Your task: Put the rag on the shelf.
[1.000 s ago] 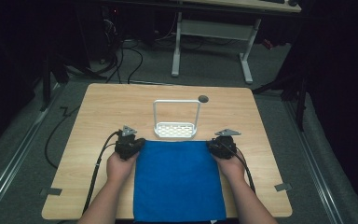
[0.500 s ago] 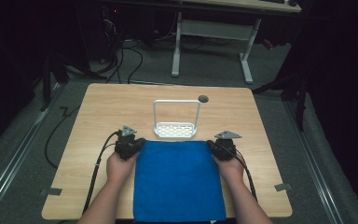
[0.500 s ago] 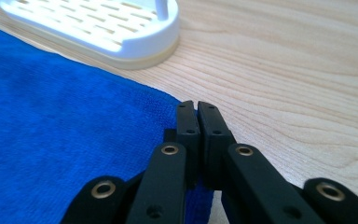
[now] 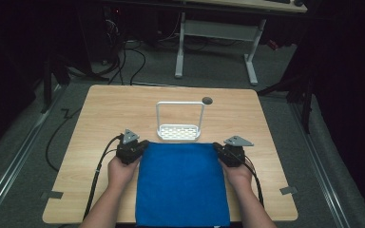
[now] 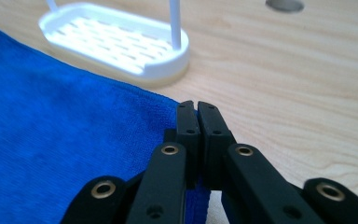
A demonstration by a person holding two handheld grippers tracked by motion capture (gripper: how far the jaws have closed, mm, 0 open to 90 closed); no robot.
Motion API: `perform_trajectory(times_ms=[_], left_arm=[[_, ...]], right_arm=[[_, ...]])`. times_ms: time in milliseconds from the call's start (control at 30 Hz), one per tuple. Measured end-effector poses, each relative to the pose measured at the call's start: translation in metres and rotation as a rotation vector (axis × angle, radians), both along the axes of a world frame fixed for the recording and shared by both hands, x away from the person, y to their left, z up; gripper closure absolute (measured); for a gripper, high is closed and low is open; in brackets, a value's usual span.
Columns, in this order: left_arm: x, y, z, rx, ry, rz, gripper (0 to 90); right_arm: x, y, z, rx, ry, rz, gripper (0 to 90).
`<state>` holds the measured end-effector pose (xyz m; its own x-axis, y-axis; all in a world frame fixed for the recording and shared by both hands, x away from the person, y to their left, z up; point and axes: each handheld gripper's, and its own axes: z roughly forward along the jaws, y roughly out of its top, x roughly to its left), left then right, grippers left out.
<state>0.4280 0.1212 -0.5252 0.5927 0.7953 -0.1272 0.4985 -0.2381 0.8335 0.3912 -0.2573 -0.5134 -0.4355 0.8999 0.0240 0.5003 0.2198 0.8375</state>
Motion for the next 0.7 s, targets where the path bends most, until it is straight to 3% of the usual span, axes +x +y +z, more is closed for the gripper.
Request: perform_trajectory(times_ms=[233, 333, 467, 700], left_arm=[[-0.009, 0.002, 0.007, -0.031, -0.013, 0.0, 87.7], [-0.013, 0.003, 0.011, -0.03, -0.036, -0.003, 87.7], [-0.017, 0.005, 0.019, -0.067, -0.058, 0.002, 87.7], [-0.025, 0.01, 0.037, -0.092, -0.118, 0.012, 87.9]], right_arm=[[-0.012, 0.0, 0.013, 0.02, -0.054, -0.001, 88.8], [-0.014, 0.001, 0.015, 0.03, -0.064, 0.001, 88.7], [-0.018, 0.001, 0.02, 0.037, -0.084, 0.004, 88.7], [-0.026, 0.003, 0.033, 0.053, -0.138, 0.012, 88.8]])
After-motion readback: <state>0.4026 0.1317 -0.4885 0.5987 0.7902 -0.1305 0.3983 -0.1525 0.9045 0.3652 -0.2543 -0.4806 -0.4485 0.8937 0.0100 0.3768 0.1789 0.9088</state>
